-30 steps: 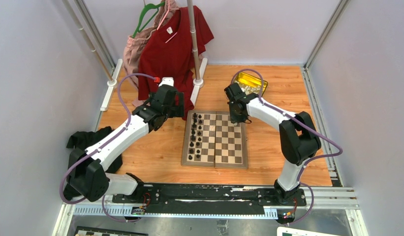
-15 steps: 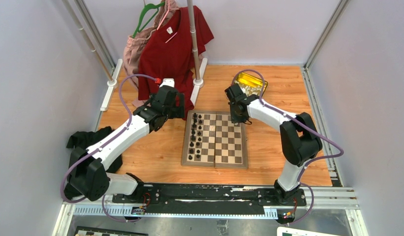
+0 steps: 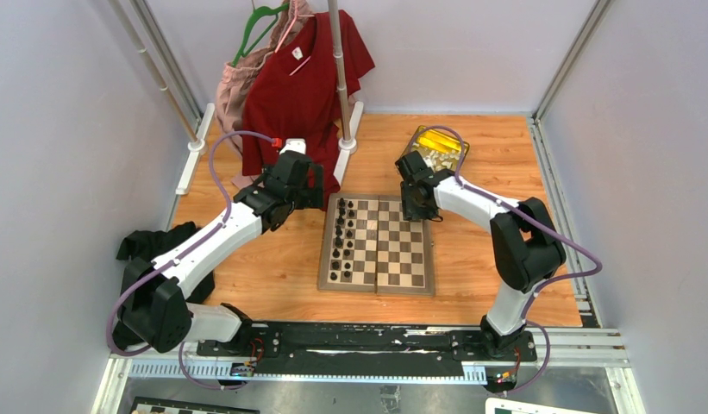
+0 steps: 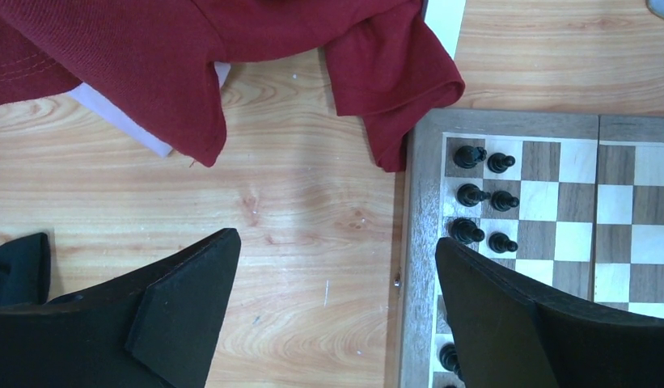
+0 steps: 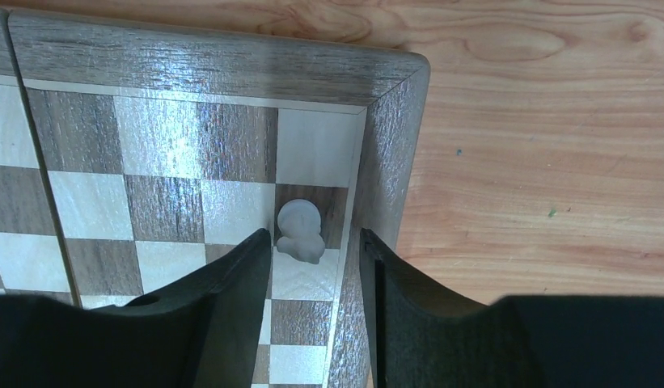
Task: Set up the chess pieces on the board
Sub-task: Place the chess piece on the chessboard, then pick up the chess piece from the storage box.
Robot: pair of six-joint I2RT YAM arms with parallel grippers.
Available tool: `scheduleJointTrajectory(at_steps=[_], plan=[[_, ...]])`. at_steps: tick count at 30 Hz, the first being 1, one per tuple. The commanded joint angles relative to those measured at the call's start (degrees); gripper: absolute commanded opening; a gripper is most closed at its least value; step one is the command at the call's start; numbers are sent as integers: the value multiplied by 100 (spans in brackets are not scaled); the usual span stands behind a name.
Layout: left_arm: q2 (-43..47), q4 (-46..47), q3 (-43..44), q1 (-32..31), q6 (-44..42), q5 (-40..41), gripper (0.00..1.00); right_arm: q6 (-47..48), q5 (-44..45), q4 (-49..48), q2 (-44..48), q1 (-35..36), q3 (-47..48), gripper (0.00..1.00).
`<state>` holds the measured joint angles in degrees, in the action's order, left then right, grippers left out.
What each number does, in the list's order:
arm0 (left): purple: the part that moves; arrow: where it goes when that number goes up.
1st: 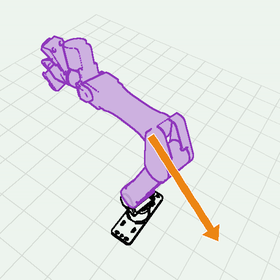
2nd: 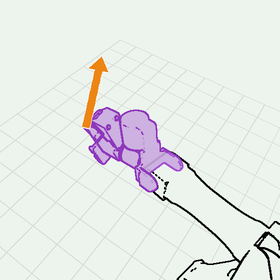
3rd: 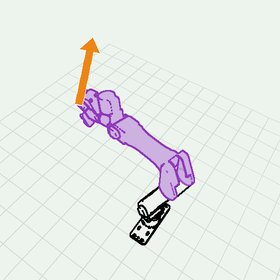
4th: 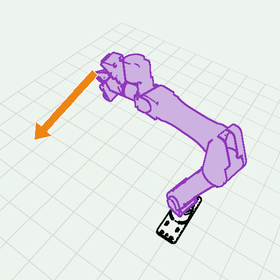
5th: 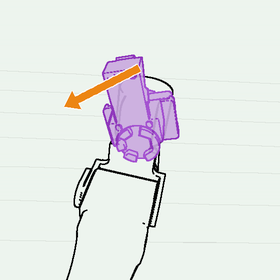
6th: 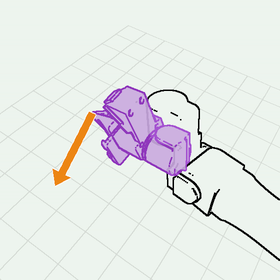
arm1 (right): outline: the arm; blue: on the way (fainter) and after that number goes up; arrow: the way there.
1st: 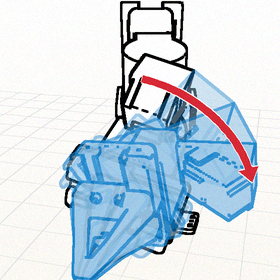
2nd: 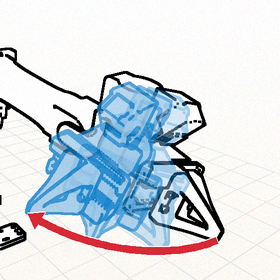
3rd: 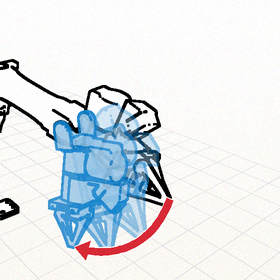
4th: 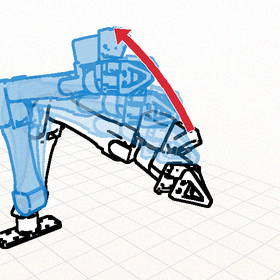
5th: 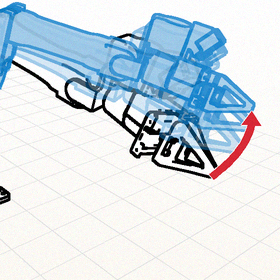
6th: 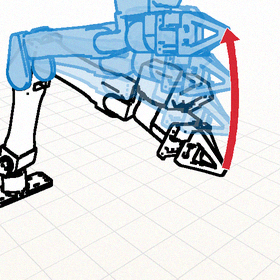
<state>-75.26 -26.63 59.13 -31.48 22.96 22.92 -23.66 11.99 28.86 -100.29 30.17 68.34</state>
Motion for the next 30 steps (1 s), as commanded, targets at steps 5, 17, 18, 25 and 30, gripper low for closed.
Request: scheduleJointTrajectory(at_steps=[5,17,18,25,30], plan=[[25,98,-2,-16,-15,-7,98,31,-66,272,142,-32,74,50],[50,20,284,-16,-210,172,99,175,183,686,255,-126,1689,47],[40,3,313,-16,-219,196,99,168,205,683,177,-204,1840,46],[3,-173,457,55,-292,335,100,214,286,681,-834,-868,3192,43],[-28,-209,515,251,-301,242,100,316,309,677,-1684,-1254,3997,42]])
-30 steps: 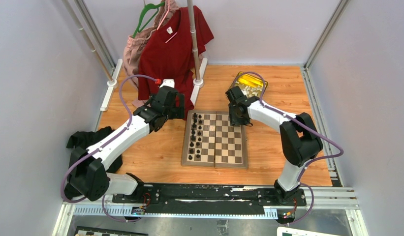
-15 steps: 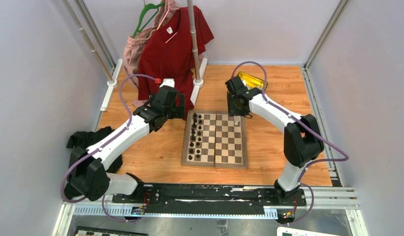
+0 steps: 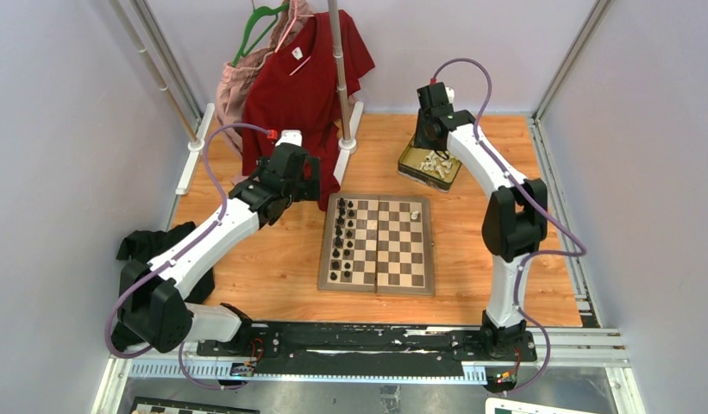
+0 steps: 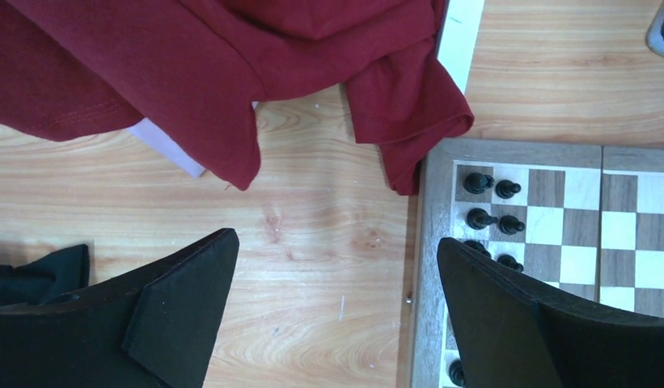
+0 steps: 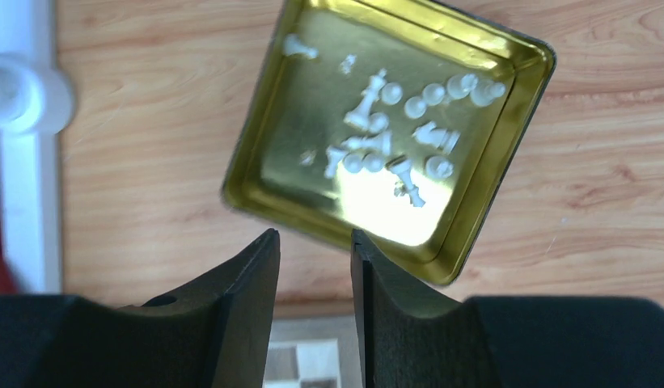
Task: Set up the chess pieces on the board
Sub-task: Pick up the chess piece from the storage box.
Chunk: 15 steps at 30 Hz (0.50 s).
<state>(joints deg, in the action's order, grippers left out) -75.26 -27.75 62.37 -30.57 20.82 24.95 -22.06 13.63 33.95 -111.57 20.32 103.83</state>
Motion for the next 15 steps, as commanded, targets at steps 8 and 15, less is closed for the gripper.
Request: scheduleJointTrajectory(at_steps=[8,15], plan=[[-248,-79,235,270,-130,-101,100,207,196,78,-1378,-590,903,39],[-374,-26,249,288,-157,-201,100,202,161,-11,-1639,-810,999,34]])
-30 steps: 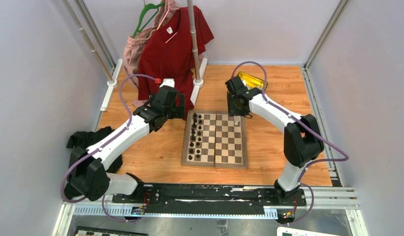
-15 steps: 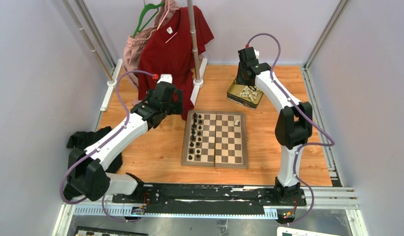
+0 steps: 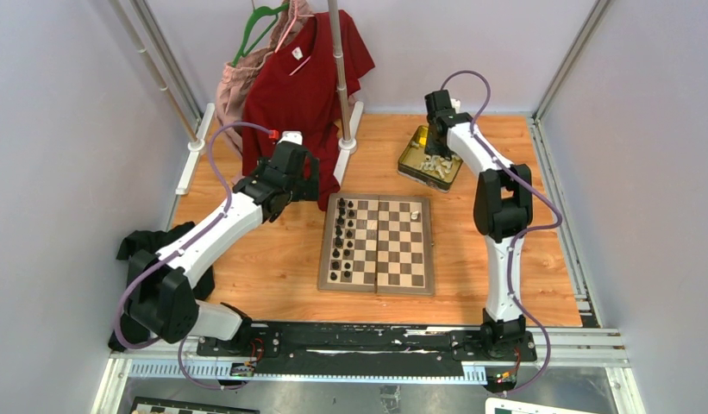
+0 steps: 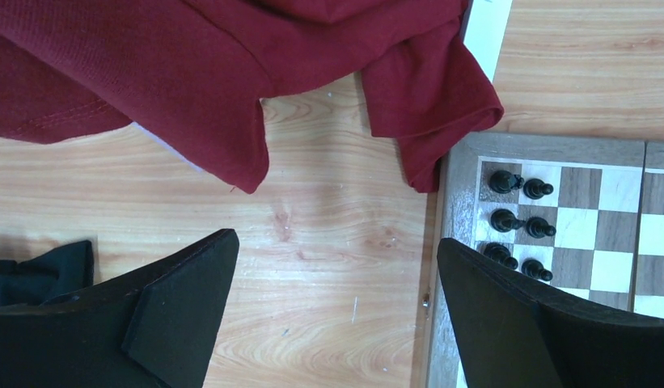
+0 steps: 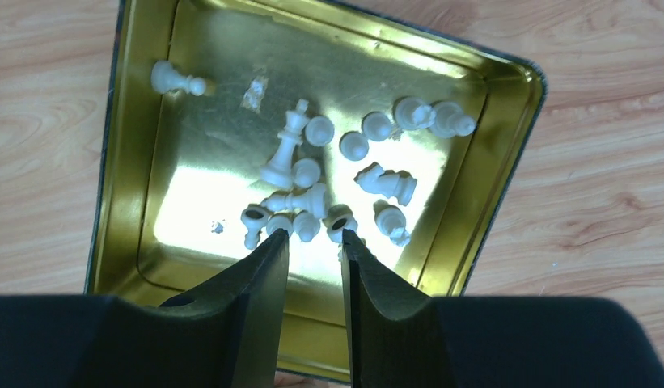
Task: Set up the chess pieces on the board
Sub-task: Pick up the chess piece from the storage box.
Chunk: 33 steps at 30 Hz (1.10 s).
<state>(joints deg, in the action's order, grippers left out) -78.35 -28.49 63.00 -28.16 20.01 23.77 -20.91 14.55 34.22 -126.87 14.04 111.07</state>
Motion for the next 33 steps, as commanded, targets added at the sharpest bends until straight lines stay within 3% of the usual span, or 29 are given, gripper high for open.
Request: scheduleJointTrajectory(at_steps=[1,33], plan=[[-78,53,184,48,-75,-91,100,84,50,-44,-140,-206,295,34],[-250,76,193,48,-8,-145,100,111,-506,-47,-890,-297,742,28]])
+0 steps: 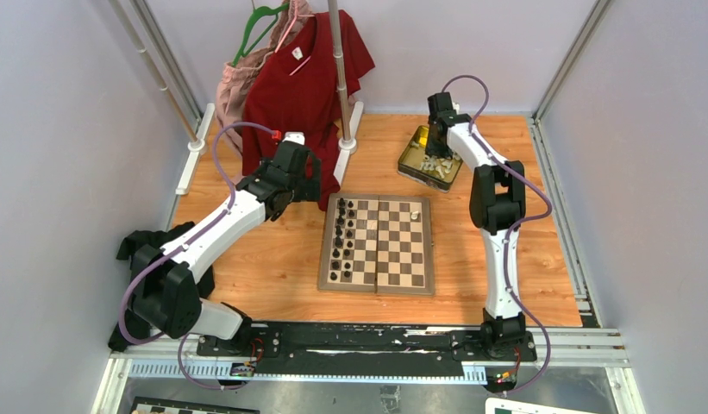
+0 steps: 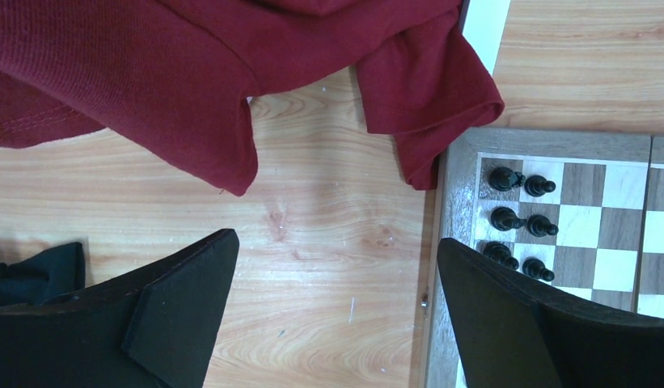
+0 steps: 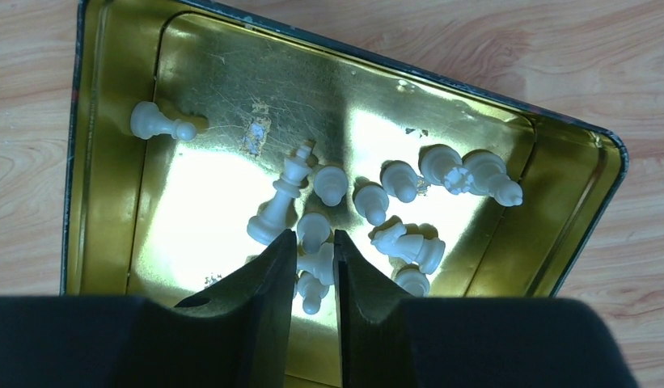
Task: Set up the chess pieces on the board
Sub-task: Pick up the chess piece from the storage box.
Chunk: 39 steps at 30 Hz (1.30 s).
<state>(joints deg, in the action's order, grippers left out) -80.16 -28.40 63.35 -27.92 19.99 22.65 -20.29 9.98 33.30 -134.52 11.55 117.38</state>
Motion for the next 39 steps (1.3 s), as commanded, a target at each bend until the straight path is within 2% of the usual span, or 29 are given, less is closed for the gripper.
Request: scheduleJointTrajectory(at_steps=[1,6,12,25,30,39], plan=[[-66,69,149,24,-4,-33,100,52,-49,38,-130,-57,103,27],[-94,67,158,24,-8,-40,100,47,-47,4,-160,-89,66,22],[-118,64,173,24,-13,-42,100,116,-62,-12,-76,-114,39,0],[-59,131,203,24,-29,-66,100,555,-41,-140,908,42,-253,0],[2,155,189,24,-63,-77,100,584,-66,-144,1607,325,-936,0],[171,292,23,25,-49,-155,100,635,29,-142,2510,1289,-2185,0]])
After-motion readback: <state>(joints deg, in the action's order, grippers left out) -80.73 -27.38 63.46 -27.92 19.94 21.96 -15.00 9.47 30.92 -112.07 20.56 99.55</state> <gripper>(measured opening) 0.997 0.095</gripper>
